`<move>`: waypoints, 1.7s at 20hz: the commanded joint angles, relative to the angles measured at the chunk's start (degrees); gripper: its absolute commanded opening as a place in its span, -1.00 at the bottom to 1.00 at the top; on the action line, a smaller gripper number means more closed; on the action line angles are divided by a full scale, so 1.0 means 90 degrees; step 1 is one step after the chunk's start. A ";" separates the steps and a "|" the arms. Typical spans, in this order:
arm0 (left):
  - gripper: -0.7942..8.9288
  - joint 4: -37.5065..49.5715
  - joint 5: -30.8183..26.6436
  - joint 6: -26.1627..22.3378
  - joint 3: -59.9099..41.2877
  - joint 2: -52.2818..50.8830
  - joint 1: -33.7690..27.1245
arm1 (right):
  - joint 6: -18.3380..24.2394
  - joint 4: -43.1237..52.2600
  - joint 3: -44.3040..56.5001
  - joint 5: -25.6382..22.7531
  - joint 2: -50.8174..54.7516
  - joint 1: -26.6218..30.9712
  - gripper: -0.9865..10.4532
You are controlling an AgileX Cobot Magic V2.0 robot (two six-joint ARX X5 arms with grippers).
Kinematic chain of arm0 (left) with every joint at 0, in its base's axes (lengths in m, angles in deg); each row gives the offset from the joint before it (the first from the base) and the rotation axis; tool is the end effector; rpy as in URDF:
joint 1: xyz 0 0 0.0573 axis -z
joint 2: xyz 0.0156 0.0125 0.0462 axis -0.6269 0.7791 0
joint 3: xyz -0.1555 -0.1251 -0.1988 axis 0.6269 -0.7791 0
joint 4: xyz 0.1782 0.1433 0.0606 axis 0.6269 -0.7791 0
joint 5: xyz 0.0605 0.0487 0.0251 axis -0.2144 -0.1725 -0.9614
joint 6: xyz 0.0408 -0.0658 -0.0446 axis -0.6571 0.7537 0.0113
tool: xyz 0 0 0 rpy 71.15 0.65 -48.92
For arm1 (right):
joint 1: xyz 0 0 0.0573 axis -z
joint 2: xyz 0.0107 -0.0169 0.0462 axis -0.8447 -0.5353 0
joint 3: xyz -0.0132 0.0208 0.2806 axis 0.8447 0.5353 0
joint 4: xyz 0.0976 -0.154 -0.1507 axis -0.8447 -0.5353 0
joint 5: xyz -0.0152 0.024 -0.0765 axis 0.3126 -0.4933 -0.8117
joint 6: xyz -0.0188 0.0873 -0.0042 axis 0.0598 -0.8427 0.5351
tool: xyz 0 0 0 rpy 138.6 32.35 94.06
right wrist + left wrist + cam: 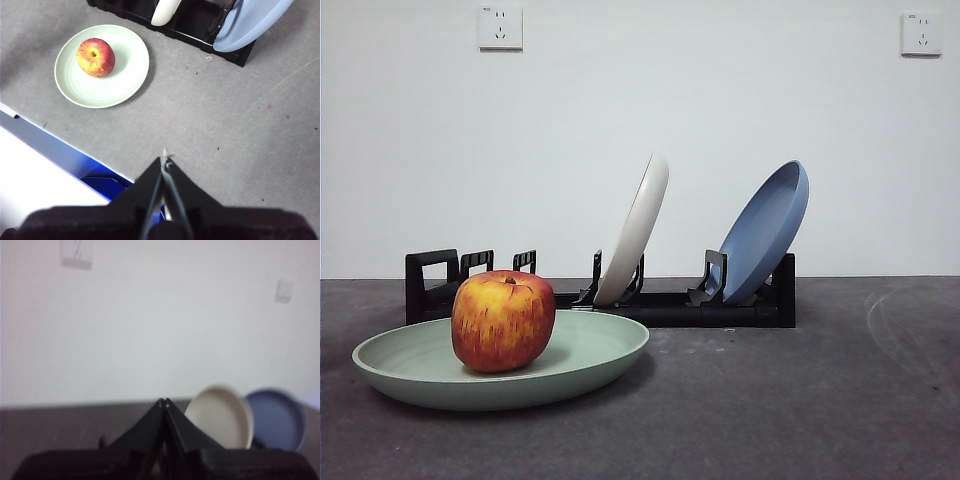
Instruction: Take the green plate from the plate rack,put the plate on the table,take the apple from the table,put the apple in the plate
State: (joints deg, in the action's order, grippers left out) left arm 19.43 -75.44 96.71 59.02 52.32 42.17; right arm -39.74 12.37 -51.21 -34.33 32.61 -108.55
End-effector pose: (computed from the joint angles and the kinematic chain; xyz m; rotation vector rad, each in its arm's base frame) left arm 0.1003 -0.0222 0.2520 -0.1523 -0.1542 -0.2850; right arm 0.0825 0.0789 0.3850 -0.2074 0.8063 0.5579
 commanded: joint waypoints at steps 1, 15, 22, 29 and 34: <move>-0.84 0.0066 -0.0029 -0.0092 -0.0733 -0.0425 -0.0124 | -0.0061 -0.0138 0.0075 -0.0032 0.0002 -0.0002 -0.82; -0.84 -0.1430 -0.1192 -0.0165 -0.1520 -0.0797 -0.0148 | -0.0061 -0.0138 0.0075 -0.0032 0.0005 -0.0002 -0.82; -0.84 -0.1428 -0.1192 -0.0165 -0.1518 -0.0797 -0.0131 | -0.0061 -0.0138 0.0075 -0.0029 0.0005 -0.0002 -0.82; -0.84 -0.1428 -0.1192 -0.0165 -0.1518 -0.0714 -0.0129 | -0.0061 -0.0138 0.0075 -0.0032 0.0005 -0.0002 -0.82; -0.84 -0.1426 -0.1192 -0.0165 -0.1518 -0.0614 -0.0129 | -0.0061 -0.0138 0.0075 -0.0032 0.0005 -0.0002 -0.82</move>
State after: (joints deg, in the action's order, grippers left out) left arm 5.90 -86.02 96.08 45.75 46.75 41.08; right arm -39.74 12.37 -51.21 -34.33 32.61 -108.55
